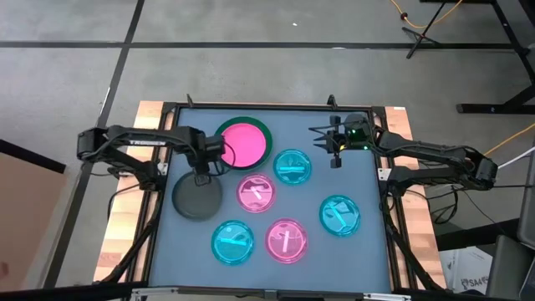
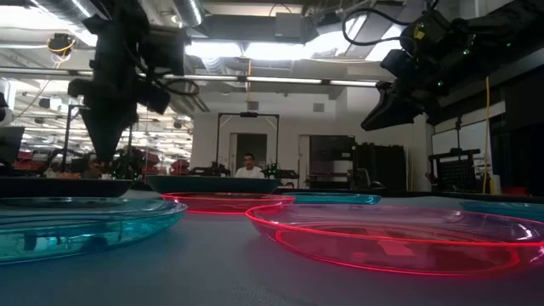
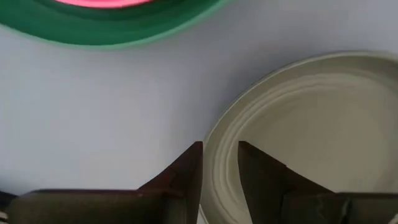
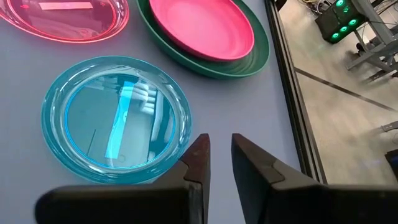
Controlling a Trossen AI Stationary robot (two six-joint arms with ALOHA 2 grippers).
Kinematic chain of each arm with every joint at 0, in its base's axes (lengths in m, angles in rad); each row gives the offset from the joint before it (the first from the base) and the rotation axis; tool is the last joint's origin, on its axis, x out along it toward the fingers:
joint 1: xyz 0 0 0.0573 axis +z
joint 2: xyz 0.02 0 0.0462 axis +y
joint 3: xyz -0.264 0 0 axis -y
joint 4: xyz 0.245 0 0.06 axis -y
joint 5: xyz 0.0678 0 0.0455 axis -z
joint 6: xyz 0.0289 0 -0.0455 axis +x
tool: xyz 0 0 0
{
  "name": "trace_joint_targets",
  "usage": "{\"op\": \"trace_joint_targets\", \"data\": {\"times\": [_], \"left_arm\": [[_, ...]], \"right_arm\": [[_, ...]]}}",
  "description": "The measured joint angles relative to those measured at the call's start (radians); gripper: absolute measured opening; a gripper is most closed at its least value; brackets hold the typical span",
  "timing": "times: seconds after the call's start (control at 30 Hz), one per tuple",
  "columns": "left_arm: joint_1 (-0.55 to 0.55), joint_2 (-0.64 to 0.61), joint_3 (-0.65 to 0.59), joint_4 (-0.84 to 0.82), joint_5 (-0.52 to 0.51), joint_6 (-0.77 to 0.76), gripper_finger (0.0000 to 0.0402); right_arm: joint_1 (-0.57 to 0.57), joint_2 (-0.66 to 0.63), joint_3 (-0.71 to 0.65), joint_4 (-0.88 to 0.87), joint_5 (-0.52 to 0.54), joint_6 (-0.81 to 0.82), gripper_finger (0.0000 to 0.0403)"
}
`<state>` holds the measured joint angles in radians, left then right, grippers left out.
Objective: Stack plastic plates
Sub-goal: Stack the black plate on the pink plate
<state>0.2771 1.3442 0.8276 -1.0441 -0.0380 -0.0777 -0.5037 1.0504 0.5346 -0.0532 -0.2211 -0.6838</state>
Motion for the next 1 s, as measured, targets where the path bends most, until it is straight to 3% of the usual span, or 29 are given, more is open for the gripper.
{"op": "trace_joint_targets", "data": {"times": [0.57,1.0], "left_arm": [[0.000,0.225,0.000,0.065,-0.001,0.063,0.0094],[0.000,0.253,0.000,0.070,-0.001,0.064,0.0093]], "right_arm": [[0.000,0.000,0.000,-0.001,0.000,-0.002,0.0056],[0.000,0.000,0.000,-0.001,0.000,-0.002,0.0056]]}}
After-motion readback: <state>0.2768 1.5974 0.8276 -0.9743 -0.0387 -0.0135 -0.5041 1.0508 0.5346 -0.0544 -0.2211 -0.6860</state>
